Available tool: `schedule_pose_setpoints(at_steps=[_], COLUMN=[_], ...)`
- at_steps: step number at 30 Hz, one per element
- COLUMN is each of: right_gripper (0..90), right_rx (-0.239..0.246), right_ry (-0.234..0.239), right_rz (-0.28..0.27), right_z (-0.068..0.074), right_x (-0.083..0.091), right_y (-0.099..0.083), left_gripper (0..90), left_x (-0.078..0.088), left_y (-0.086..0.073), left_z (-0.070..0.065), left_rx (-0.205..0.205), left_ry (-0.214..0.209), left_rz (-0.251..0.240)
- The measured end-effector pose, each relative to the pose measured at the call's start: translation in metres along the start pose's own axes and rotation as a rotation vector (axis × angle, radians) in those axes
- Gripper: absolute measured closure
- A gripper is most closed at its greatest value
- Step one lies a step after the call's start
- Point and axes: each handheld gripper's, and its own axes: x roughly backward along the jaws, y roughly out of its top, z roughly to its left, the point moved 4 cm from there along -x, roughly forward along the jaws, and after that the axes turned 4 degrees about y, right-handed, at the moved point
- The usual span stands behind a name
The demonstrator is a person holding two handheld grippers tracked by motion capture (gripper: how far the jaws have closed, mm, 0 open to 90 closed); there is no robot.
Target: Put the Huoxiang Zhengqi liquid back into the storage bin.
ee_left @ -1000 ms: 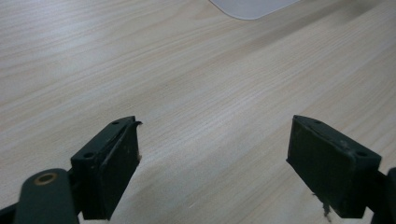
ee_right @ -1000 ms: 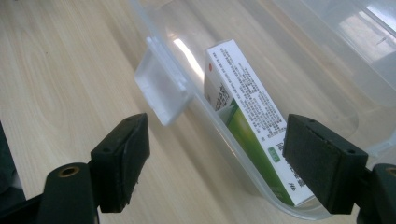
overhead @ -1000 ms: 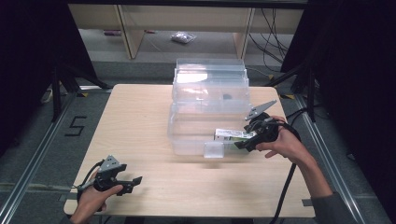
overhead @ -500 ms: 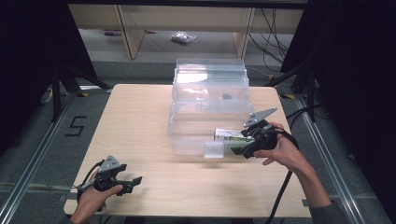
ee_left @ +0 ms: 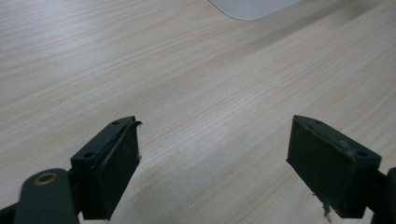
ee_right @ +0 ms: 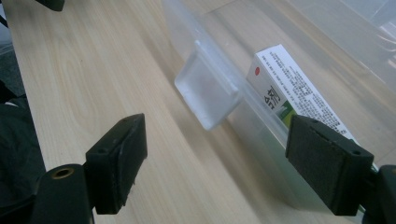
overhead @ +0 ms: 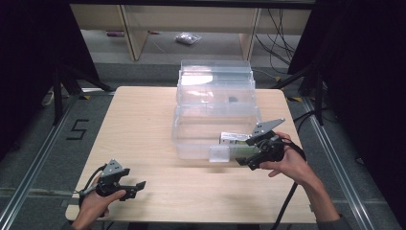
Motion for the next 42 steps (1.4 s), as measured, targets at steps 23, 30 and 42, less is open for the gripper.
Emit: schedule_pose_setpoints(at_steps=[23, 30, 42], right_gripper=[21.4, 21.5, 21.2], right_rx=[-0.039, -0.066, -0.083], right_ry=[0.029, 0.016, 0.016], right_rz=[-0.03, -0.049, -0.072], right_z=[0.017, 0.02, 0.024], right_x=[-0.015, -0.02, -0.025], right_y=[-0.036, -0.045, -0.06], left_gripper=[16.0, 16.0, 16.0], left_x=[0.0, -0.002, 0.0], left_y=[0.0, 0.001, 0.0], left_z=[0.0, -0.003, -0.001], left_rx=[0.001, 0.035, -0.002], left_ry=[-0.001, -0.003, 0.003], left_rz=[0.0, -0.026, -0.001])
